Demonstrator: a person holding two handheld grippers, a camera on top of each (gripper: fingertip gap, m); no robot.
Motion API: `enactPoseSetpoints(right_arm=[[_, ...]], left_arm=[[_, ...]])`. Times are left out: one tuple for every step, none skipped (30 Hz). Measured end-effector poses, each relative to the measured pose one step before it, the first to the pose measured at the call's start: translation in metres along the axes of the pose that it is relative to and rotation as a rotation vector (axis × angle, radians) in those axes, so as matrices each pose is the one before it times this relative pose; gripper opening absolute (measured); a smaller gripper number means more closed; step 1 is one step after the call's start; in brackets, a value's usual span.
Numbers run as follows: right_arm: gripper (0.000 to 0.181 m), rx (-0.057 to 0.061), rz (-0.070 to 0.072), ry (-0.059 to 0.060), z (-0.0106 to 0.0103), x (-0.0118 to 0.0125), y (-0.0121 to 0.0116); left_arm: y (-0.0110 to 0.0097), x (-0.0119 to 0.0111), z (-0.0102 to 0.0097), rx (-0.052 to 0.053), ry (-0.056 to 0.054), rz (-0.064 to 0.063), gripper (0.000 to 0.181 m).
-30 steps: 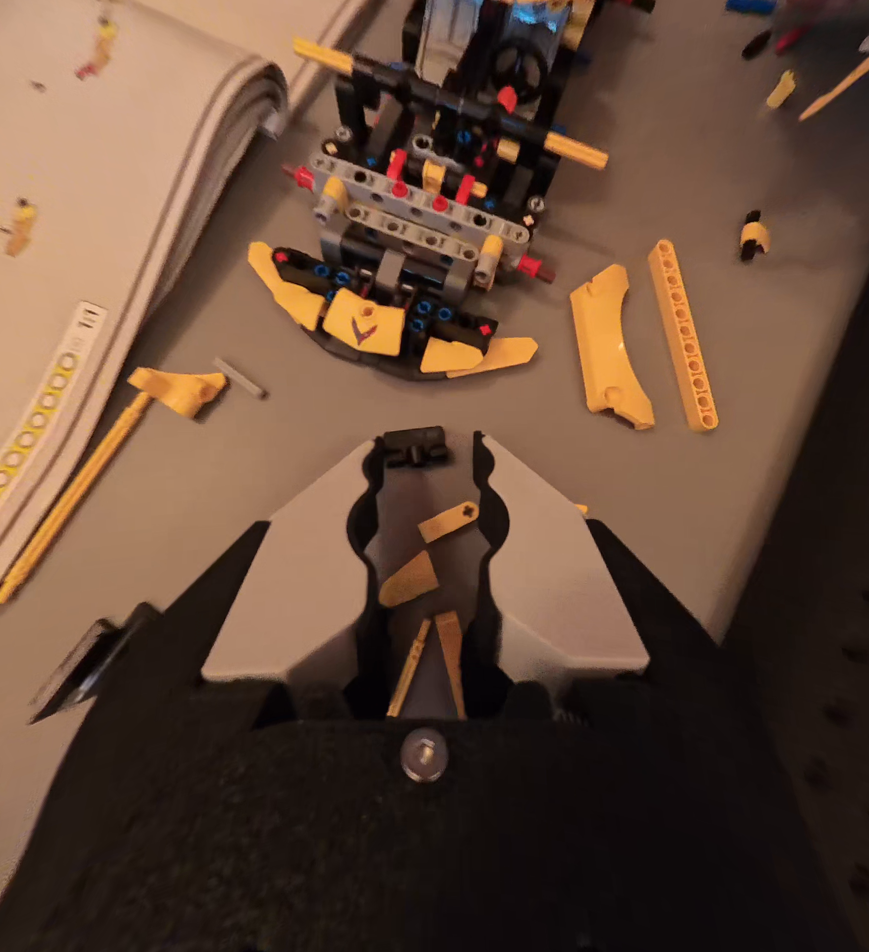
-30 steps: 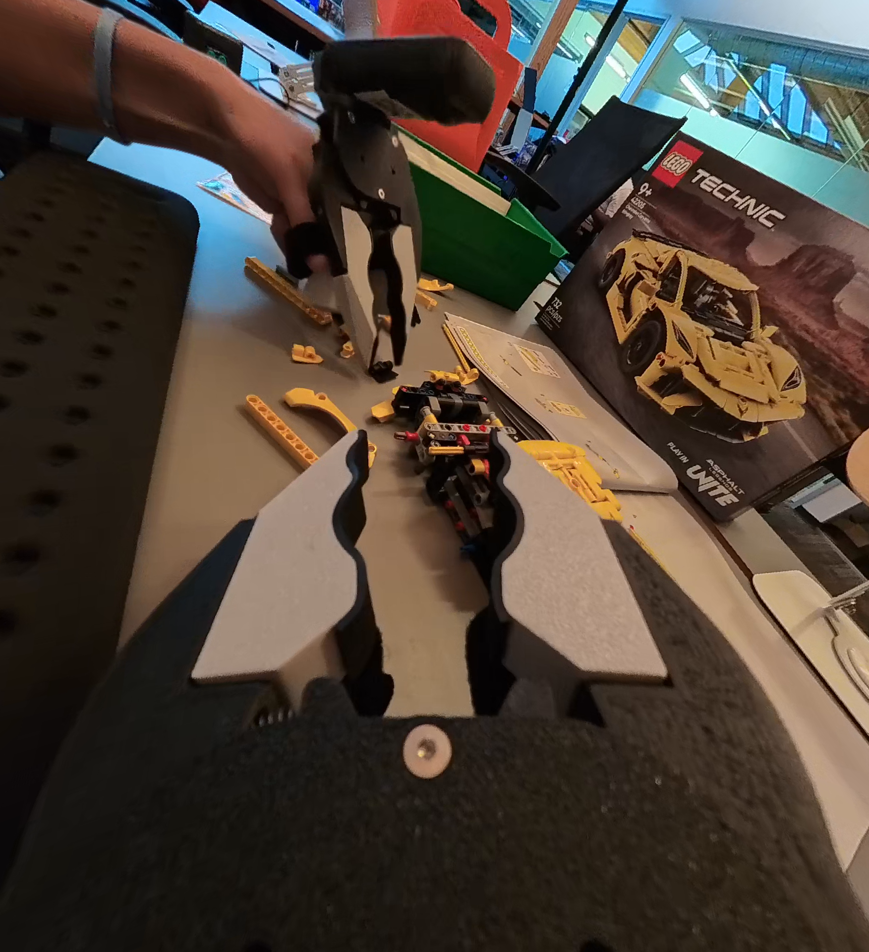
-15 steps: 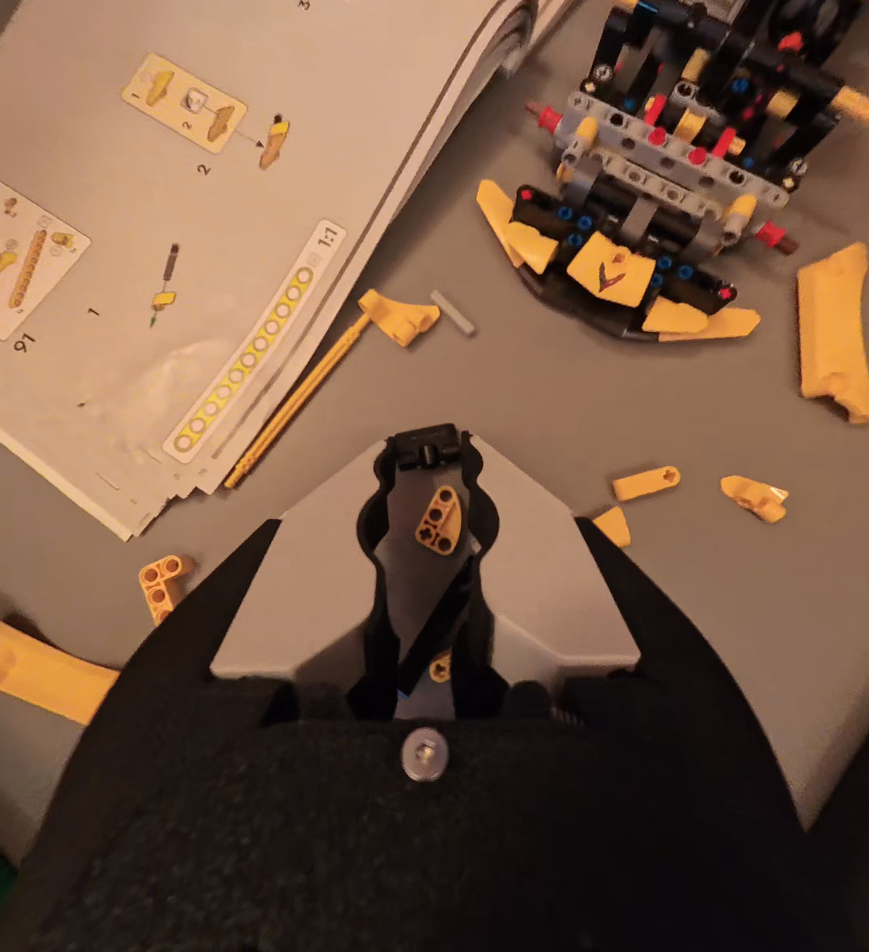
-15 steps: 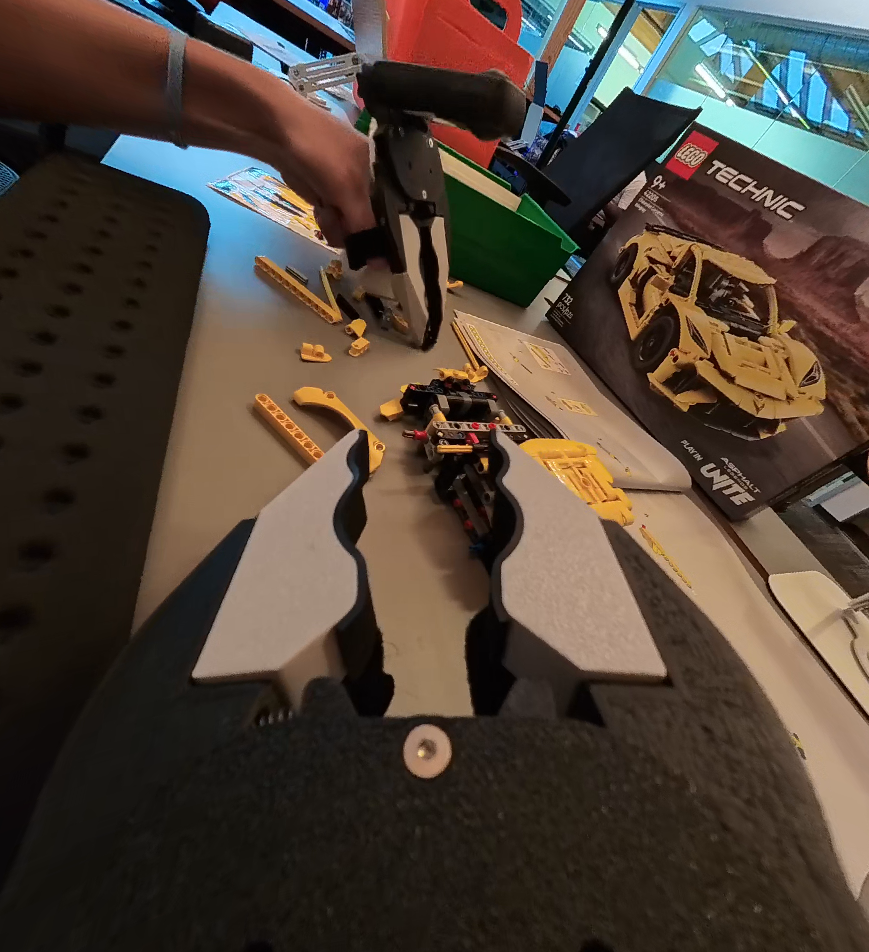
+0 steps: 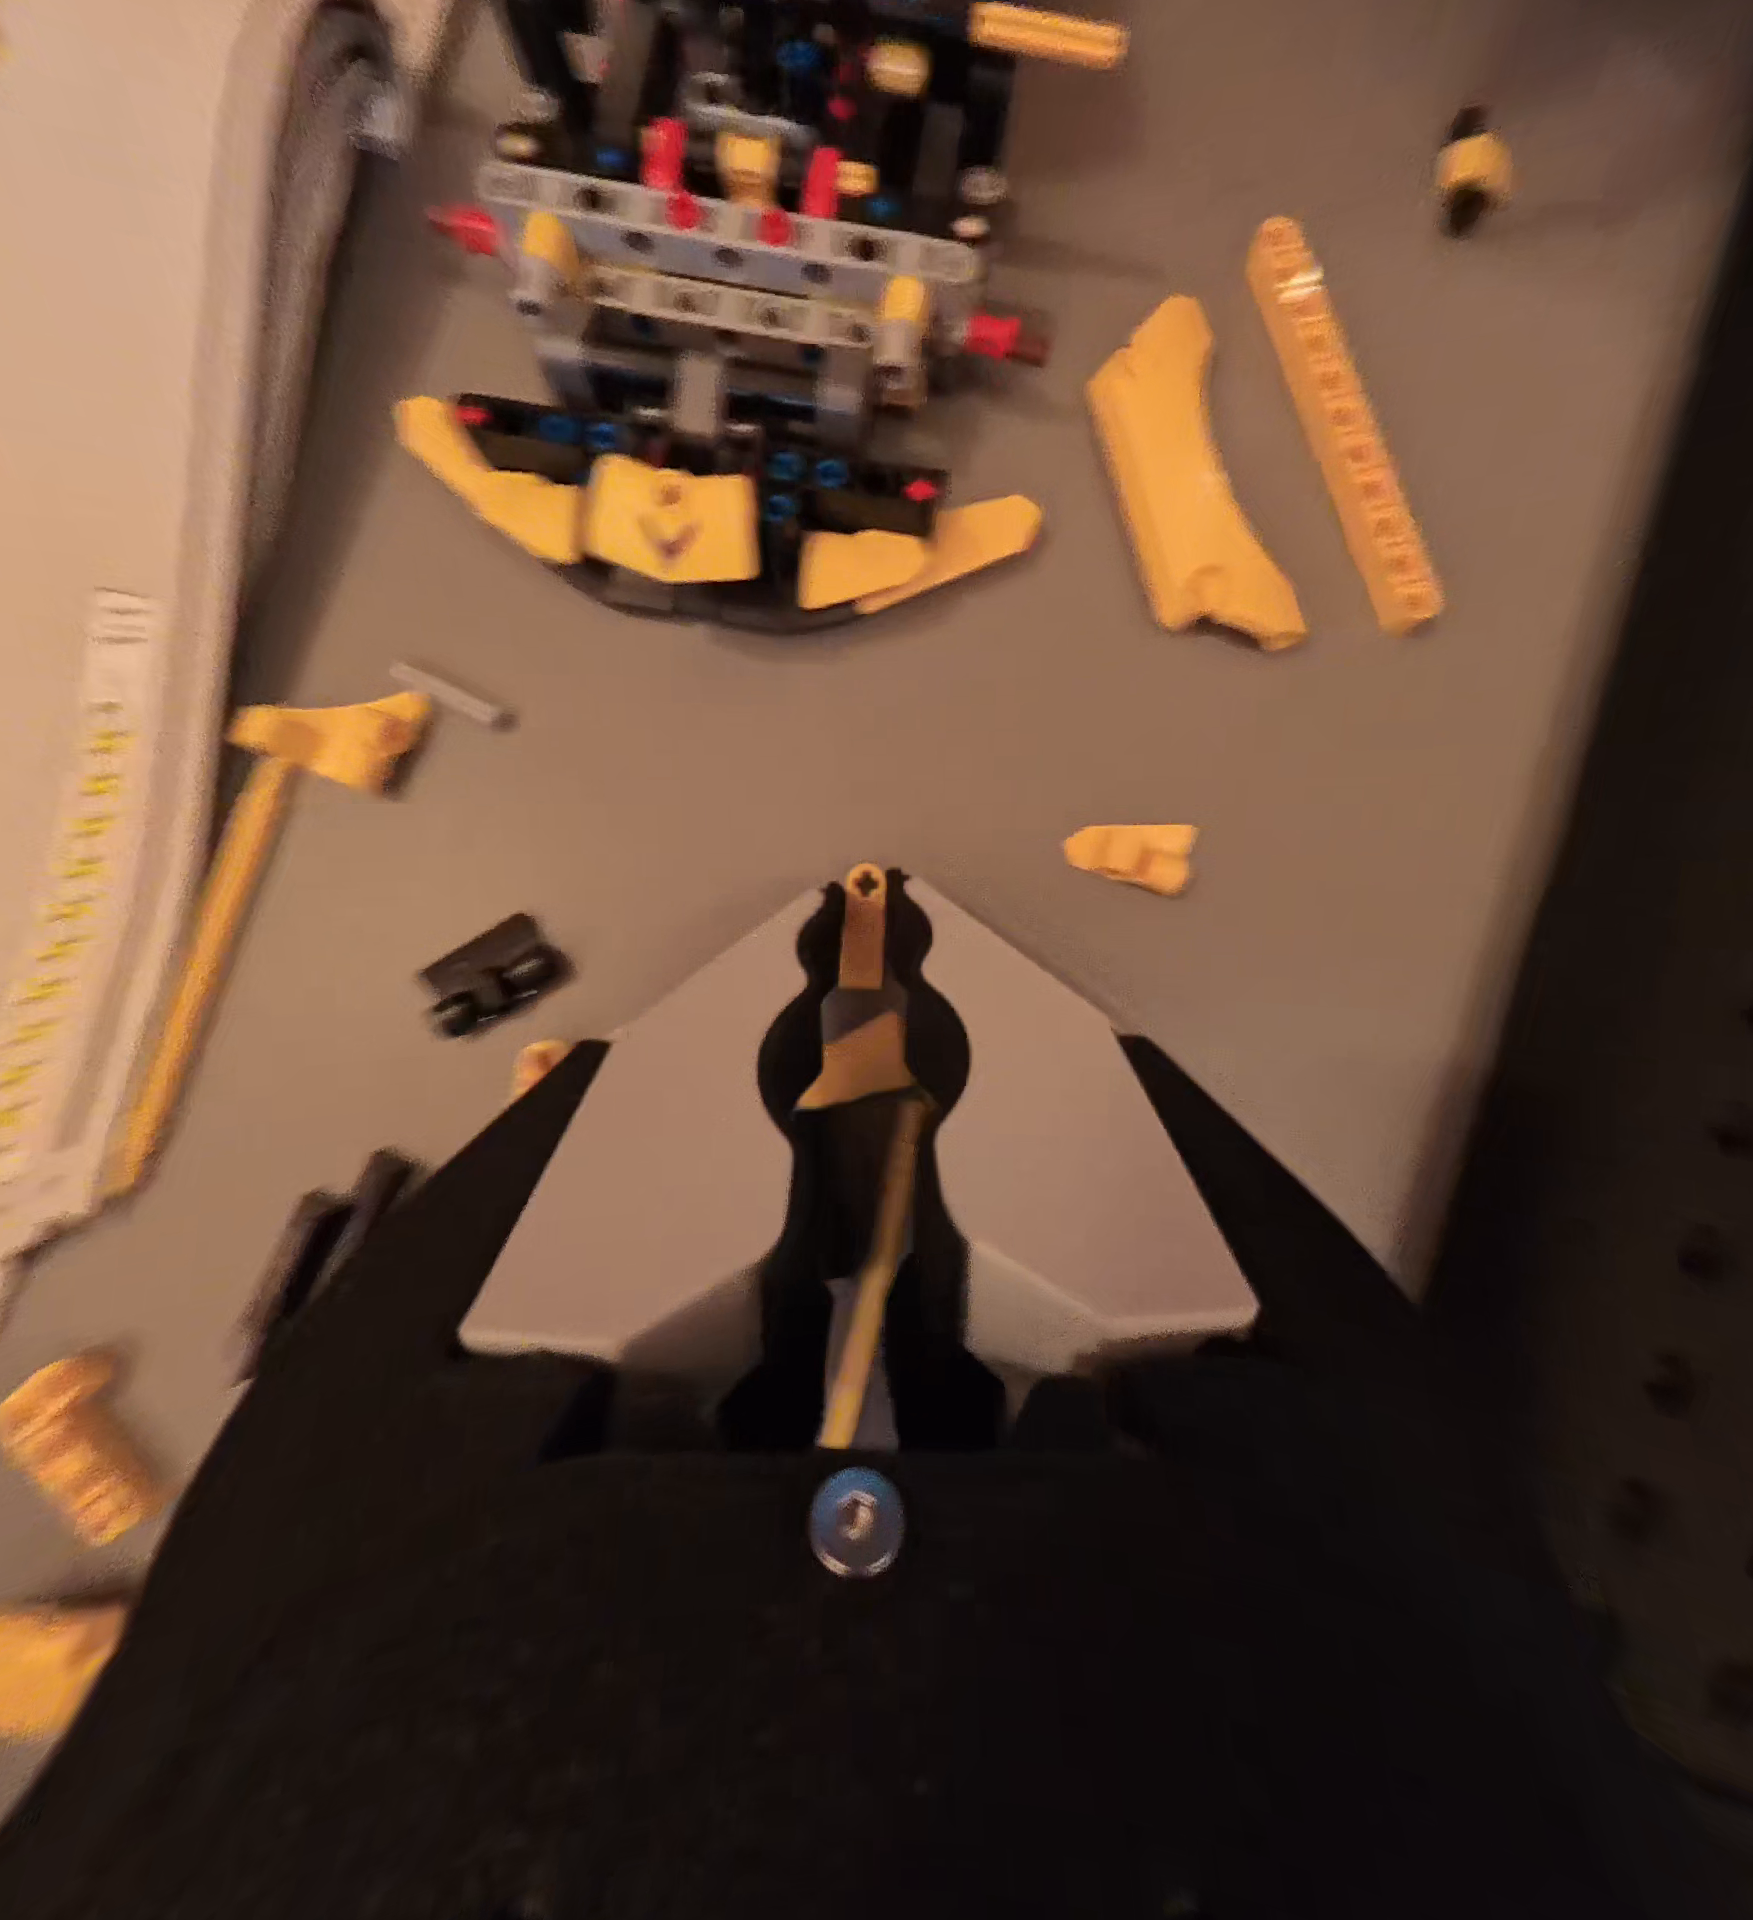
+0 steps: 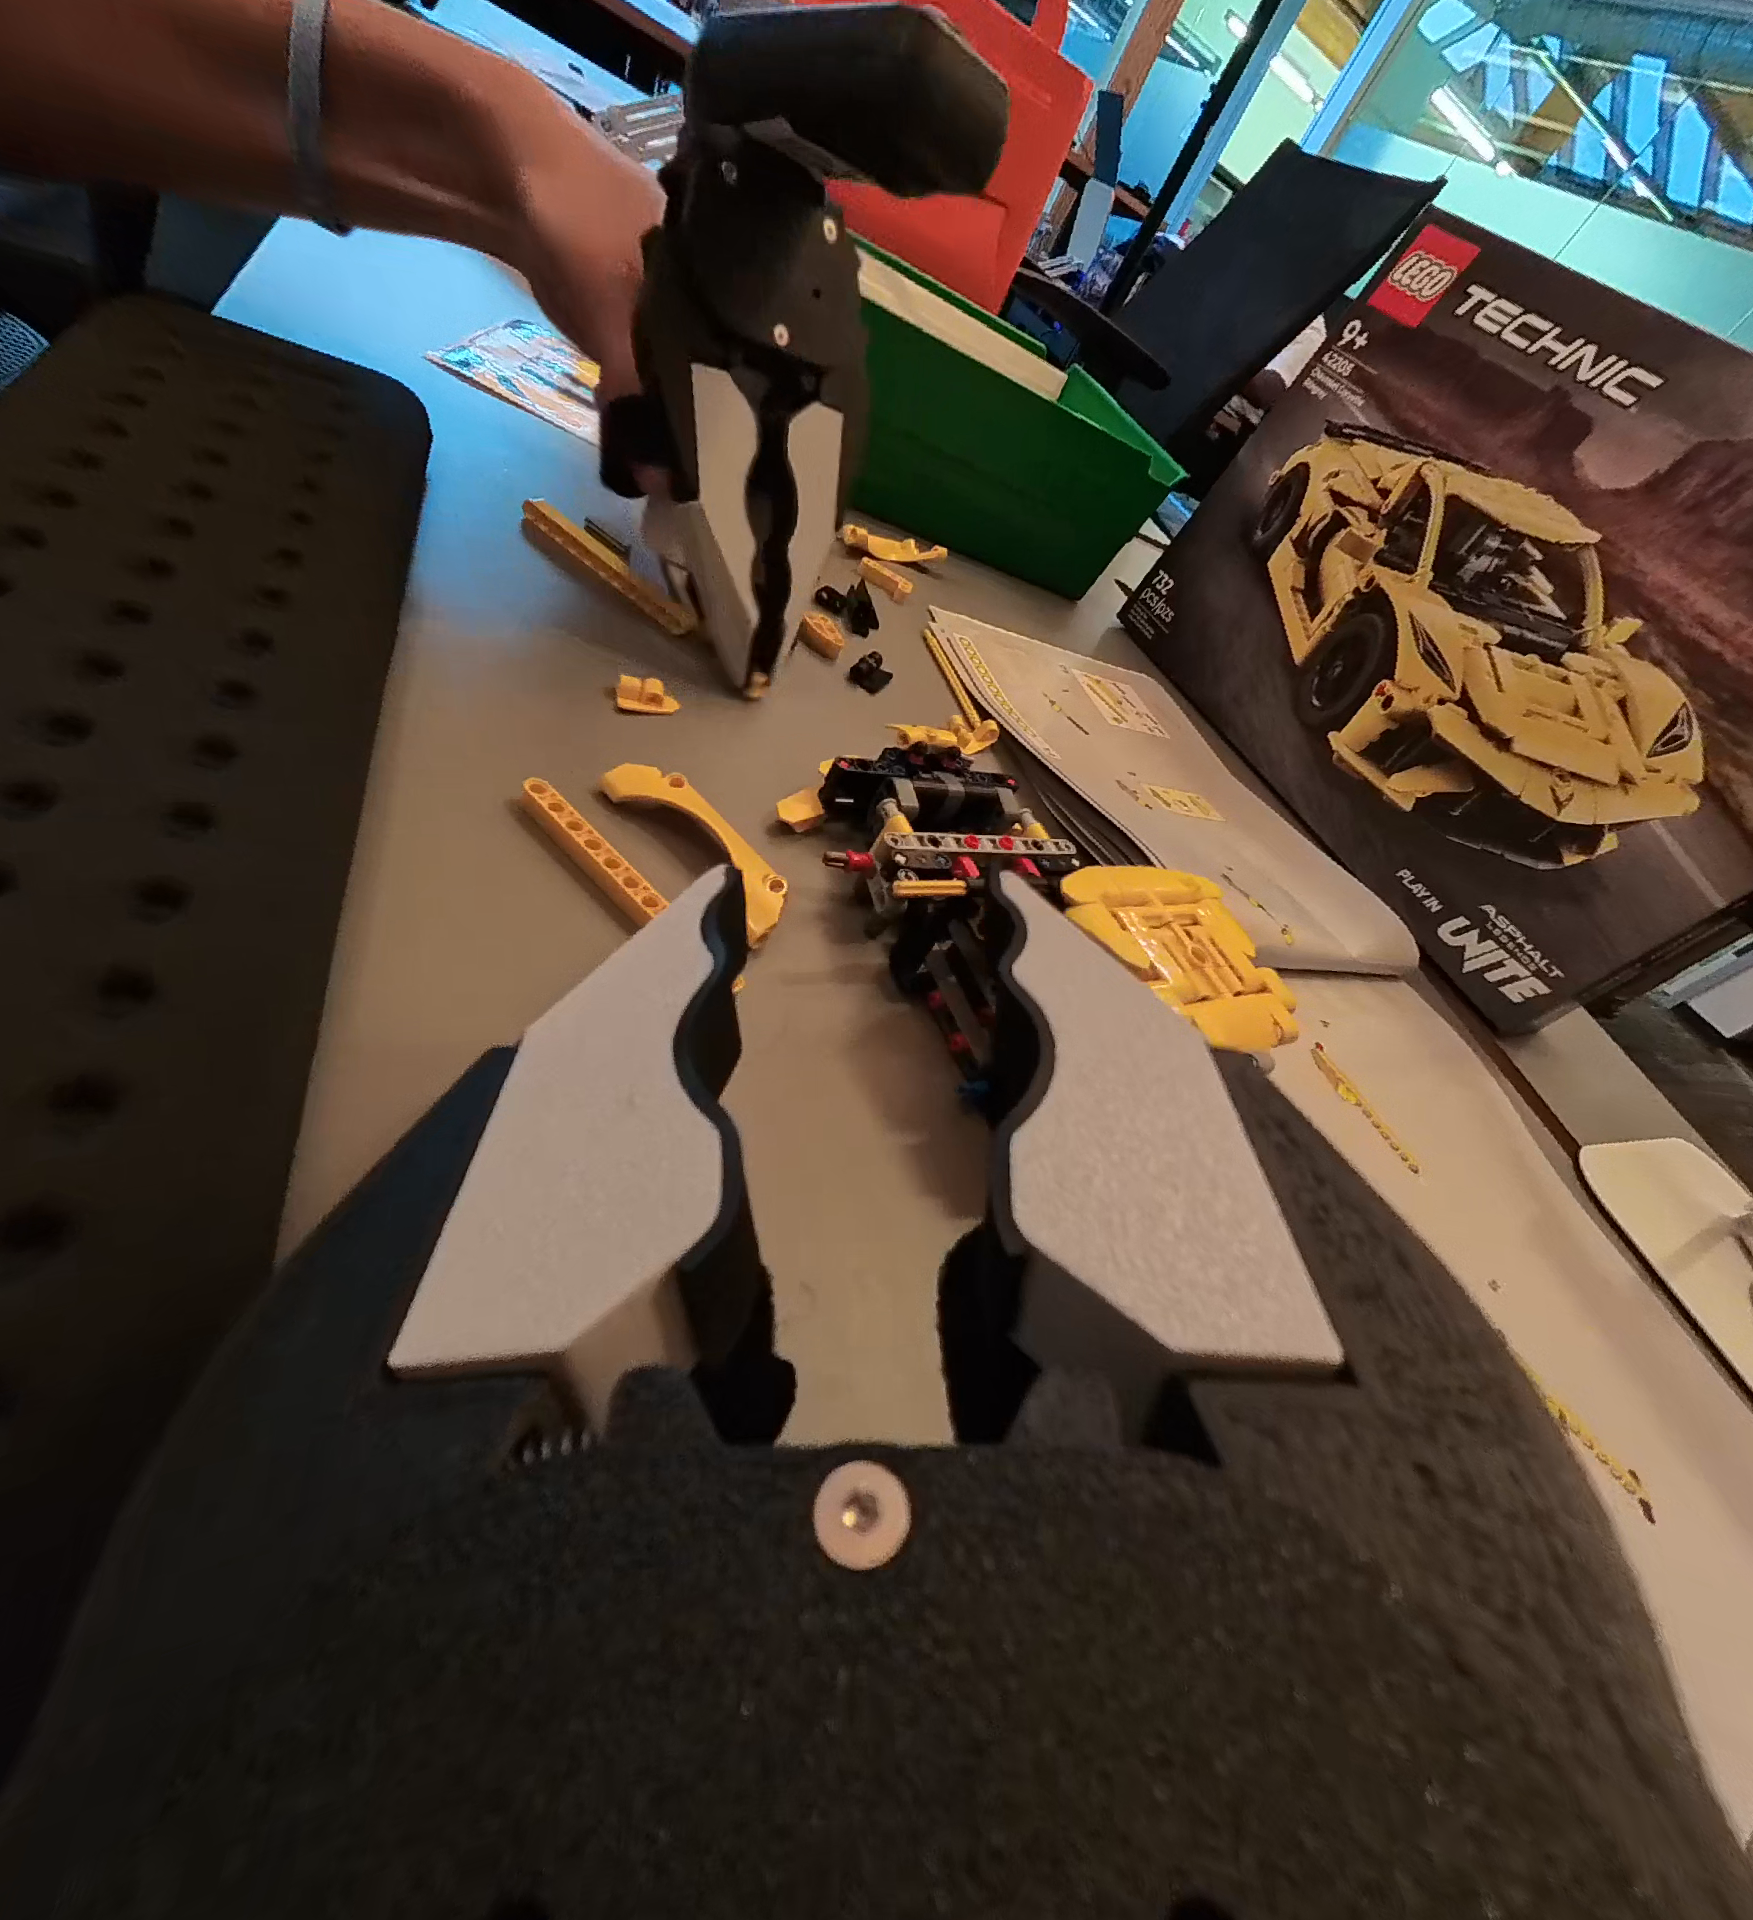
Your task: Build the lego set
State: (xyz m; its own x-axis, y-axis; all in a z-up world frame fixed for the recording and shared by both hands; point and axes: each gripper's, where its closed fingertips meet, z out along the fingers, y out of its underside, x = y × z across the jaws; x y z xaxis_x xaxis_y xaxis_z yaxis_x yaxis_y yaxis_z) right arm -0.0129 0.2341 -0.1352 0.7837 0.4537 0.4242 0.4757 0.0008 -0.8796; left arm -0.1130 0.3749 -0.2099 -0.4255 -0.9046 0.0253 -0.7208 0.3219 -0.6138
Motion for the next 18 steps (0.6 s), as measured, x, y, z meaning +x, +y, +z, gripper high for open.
enactPoseSetpoints(right_arm=[[0.044,-0.0015,0.0034,0.0023,-0.00034,0.00075,0.00059],[0.044,0.0000,0.0034,0.0020,-0.00046,0.00095,0.00021],[0.044,0.0009,0.0031,0.0013,-0.00012,0.00077,-0.00015],[0.044,0.0019,0.0019,0.0001,-0.00007,0.00029,-0.00048],[0.044,0.0023,0.0003,-0.0022,0.00017,-0.00036,-0.00068],[0.044,0.0012,-0.0007,-0.0037,0.00041,-0.00090,-0.00045],[0.044,-0.0017,-0.0021,-0.0035,0.00037,-0.00109,0.00022],[0.044,-0.0033,-0.0019,-0.0036,0.00029,-0.00117,0.00075],[0.044,-0.0044,-0.0006,-0.0025,0.00027,-0.00077,0.00105],[0.044,-0.0054,0.0000,-0.0008,0.00006,-0.00030,0.00123],[0.044,-0.0032,0.0008,0.0009,-0.00001,0.00032,0.00084],[0.044,-0.0003,0.0017,0.0015,-0.00012,0.00049,0.00015],[0.044,0.0017,0.0026,0.0014,-0.00015,0.00073,-0.00040],[0.044,0.0019,0.0027,0.0005,-0.00007,0.00049,-0.00039],[0.044,0.0005,0.0019,-0.0003,0.00014,0.00029,-0.00011],[0.044,0.0000,0.0015,-0.0018,0.00022,-0.00015,0.00005],[0.044,-0.0020,0.0008,-0.0036,0.00036,-0.00065,0.00045],[0.044,-0.0025,-0.0013,-0.0034,0.00041,-0.00084,0.00055]], left_arm=[[0.00098,-0.01340,-0.00319,-0.0059,-0.0709,0.0079,0.008],[0.00288,-0.01571,-0.00402,-0.0090,-0.0685,-0.0071,0.007],[0.00433,-0.01364,-0.00312,-0.0076,-0.0380,-0.0225,0.007],[0.00515,-0.01065,-0.00142,-0.0063,-0.0114,-0.0360,0.007],[0.00485,-0.00750,-0.00005,-0.0047,0.0035,-0.0389,0.007],[0.00388,-0.00319,0.00071,-0.0029,0.0158,-0.0241,0.007],[0.00158,-0.00209,-0.00013,0.0067,0.0045,-0.0098,0.007],[-0.00010,-0.00234,-0.00104,0.0080,-0.0101,-0.0074,0.008],[-0.00177,0.00009,-0.00208,0.0107,-0.0043,-0.0090,0.013],[-0.00479,0.00288,-0.00320,0.0252,0.0055,-0.0128,0.025],[-0.00602,0.00713,-0.00351,0.0329,0.0247,-0.0141,0.029],[-0.00395,0.01226,-0.00245,0.0208,0.0481,-0.0072,0.031],[0.00065,0.01307,-0.00022,-0.0068,0.0456,0.0068,0.031],[0.00511,0.01017,0.00196,-0.0323,0.0235,0.0218,0.031],[0.00803,0.00655,0.00321,-0.0480,0.0012,0.0309,0.031],[0.00734,0.00328,0.00346,-0.0442,-0.0128,0.0294,0.031],[0.00163,0.00152,0.00144,-0.0076,-0.0129,0.0163,0.031],[-0.00095,0.00110,-0.00034,0.0062,0.0008,0.0003,0.030]])
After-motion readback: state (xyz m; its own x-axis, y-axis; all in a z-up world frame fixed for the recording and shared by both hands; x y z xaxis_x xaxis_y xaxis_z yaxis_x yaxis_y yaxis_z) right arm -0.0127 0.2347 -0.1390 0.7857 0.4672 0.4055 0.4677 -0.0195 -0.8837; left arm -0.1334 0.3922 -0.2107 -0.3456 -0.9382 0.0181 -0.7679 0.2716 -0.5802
